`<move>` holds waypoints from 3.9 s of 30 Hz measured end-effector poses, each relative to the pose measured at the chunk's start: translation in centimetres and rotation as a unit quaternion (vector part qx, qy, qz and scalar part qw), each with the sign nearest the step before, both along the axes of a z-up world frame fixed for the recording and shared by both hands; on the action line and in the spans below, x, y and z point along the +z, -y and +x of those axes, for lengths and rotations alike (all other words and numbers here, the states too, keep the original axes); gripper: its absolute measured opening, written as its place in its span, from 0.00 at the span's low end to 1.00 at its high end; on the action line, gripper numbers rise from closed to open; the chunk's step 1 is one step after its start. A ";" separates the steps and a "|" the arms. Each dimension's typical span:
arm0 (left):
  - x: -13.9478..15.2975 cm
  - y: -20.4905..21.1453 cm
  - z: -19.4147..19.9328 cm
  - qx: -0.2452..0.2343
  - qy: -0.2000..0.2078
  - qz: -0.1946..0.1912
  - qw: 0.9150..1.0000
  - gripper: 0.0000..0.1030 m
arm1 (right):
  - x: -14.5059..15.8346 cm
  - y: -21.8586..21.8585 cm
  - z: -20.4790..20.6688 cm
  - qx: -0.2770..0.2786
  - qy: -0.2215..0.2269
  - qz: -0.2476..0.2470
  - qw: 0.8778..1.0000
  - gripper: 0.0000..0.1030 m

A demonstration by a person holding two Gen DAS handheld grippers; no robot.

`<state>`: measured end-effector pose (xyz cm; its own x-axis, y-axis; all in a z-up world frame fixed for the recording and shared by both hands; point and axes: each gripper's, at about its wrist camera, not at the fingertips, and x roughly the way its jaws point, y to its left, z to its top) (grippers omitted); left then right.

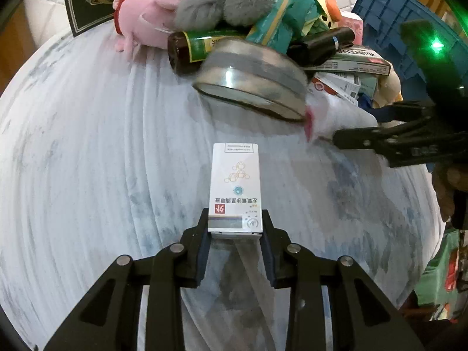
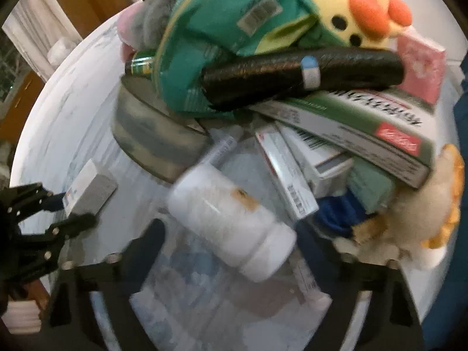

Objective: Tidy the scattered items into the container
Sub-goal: 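Grasp the white medicine box with the left tool while the right tool grasps the white pill bottle, then carry the white box and white pill bottle over the blue crate with both tools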

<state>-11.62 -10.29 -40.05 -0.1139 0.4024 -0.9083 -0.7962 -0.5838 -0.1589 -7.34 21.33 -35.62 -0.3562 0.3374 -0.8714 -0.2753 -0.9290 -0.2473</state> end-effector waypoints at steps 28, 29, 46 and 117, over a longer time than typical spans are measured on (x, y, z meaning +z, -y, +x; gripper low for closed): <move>2.1 1.6 0.6 0.029 -0.007 -0.001 1.000 0.29 | -0.4 2.7 0.9 0.026 0.024 -0.008 0.999 0.49; 2.4 1.5 1.1 0.029 -0.009 0.000 1.000 0.29 | 0.1 2.9 1.3 0.025 0.023 -0.011 0.999 0.49; 12.5 1.9 1.6 0.024 -0.069 0.033 0.997 0.29 | 10.3 8.4 6.6 0.069 -0.049 -0.014 0.996 0.49; 40.9 -25.9 20.3 -0.119 -0.266 0.177 0.940 0.29 | 43.6 -3.0 34.5 0.076 -0.334 0.048 0.938 0.49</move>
